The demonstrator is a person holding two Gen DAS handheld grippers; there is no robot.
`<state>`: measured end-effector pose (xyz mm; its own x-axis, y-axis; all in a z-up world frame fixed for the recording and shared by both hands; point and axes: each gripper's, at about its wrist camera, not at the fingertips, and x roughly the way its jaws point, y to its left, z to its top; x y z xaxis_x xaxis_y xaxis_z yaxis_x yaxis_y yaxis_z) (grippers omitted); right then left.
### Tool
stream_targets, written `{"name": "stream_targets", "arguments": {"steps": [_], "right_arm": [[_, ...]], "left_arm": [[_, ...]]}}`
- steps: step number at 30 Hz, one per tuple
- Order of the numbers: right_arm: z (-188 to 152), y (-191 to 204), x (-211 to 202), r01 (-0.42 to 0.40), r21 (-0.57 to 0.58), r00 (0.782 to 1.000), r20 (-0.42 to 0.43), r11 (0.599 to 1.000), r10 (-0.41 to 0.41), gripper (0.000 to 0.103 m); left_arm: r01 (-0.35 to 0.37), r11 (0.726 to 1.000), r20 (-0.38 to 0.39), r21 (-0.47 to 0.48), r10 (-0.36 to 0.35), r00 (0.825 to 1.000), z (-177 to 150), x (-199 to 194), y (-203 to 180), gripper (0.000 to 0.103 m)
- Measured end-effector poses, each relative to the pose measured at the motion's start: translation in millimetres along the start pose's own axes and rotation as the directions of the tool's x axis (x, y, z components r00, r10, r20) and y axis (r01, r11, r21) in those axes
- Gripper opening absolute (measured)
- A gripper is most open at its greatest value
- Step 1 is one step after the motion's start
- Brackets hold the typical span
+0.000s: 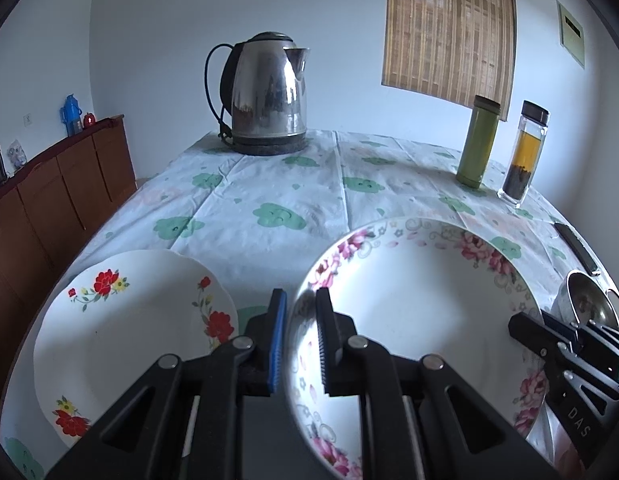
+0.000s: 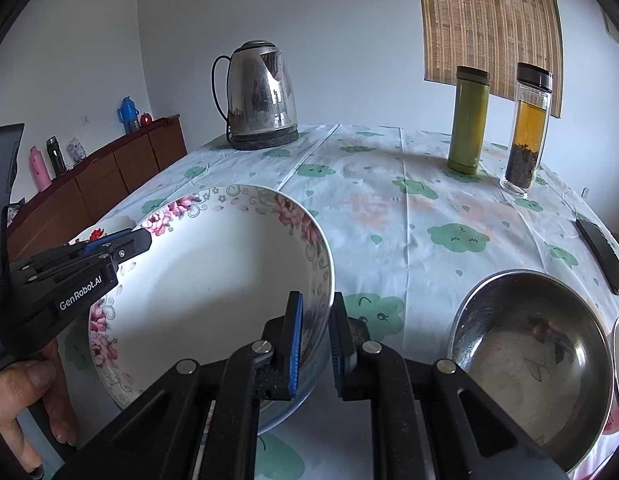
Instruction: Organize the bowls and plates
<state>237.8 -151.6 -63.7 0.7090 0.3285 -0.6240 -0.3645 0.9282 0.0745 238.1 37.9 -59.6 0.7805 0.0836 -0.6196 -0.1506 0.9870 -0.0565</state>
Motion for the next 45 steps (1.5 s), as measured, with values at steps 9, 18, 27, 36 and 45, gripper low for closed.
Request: {"name": "stream_targets", "arguments": {"steps": [9, 18, 27, 36, 45], "right_arm": [[-1.0, 4.4, 0.0, 0.017, -0.031, 1.000, -0.012, 0.999, -0.018, 0.016], [-2.3, 9.1, -2.1, 0.052, -0.074, 0.999, -0.009, 0.996, -0.053, 0.017], [-3.1, 12.0, -1.5, 0.071, -0.101, 0.997, -0.023, 0.992, -0.073, 0.018], [-4.6, 14.1, -0.3, 0.089, -0.128, 0.995, -0.035, 0.988, -0.094, 0.018], [-5.2, 15.4, -0.1, 0.094, -0.136, 0.994, -0.037, 0.986, -0.100, 0.019]], "left_arm": [[0.000, 1.000, -0.005, 0.006, 0.000, 1.000, -1.5, -3.1, 0.5, 0.011], [-0.001, 1.000, -0.026, 0.013, 0.001, 1.000, -5.1, -2.7, -1.1, 0.011], [-0.002, 1.000, -0.044, 0.023, 0.003, 0.999, -7.4, 0.7, -2.3, 0.011], [-0.010, 0.999, -0.050, 0.039, 0.012, 0.999, -9.3, 1.5, -5.6, 0.011], [-0.015, 0.999, -0.045, 0.046, 0.017, 0.999, -11.3, 2.5, -5.6, 0.011]]}}
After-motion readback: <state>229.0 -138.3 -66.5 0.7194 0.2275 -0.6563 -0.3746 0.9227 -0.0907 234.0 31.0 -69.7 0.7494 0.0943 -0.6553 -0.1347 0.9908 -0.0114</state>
